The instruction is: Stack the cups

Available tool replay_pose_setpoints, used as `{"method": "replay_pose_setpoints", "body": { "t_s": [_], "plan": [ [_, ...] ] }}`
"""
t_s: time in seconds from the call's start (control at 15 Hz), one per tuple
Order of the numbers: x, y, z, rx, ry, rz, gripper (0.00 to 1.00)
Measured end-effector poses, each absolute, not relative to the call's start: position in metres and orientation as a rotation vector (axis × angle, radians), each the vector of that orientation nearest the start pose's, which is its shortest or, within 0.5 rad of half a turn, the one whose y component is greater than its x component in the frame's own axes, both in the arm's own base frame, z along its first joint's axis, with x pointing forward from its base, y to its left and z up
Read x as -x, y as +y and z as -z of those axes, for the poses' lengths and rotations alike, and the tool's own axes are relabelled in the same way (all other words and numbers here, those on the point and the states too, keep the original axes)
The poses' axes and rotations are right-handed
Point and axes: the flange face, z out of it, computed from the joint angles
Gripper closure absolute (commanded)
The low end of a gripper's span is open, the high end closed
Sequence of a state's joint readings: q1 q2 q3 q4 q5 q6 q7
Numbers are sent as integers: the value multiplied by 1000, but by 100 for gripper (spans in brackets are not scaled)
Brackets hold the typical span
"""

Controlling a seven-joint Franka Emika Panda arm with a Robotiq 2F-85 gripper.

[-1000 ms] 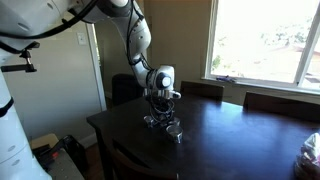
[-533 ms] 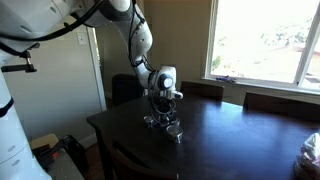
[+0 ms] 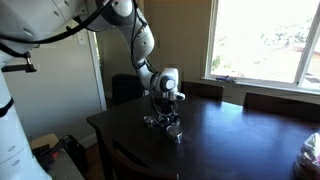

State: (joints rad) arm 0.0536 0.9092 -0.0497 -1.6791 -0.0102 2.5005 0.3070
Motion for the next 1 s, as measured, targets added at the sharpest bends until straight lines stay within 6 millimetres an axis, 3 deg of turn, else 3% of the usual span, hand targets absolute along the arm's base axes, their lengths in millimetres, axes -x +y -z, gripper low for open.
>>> {"method": "replay_pose_setpoints", "body": {
  "t_s": [0.2, 0.47, 0.73, 1.0],
  "plan": [
    [-651, 5, -65, 3167, 442, -124, 91],
    [-652, 5, -66, 3166, 442, -116, 98],
    [-655, 6, -70, 3165, 435, -33, 91],
    [-656, 7, -77, 3163, 423, 79, 93]
  ]
}}
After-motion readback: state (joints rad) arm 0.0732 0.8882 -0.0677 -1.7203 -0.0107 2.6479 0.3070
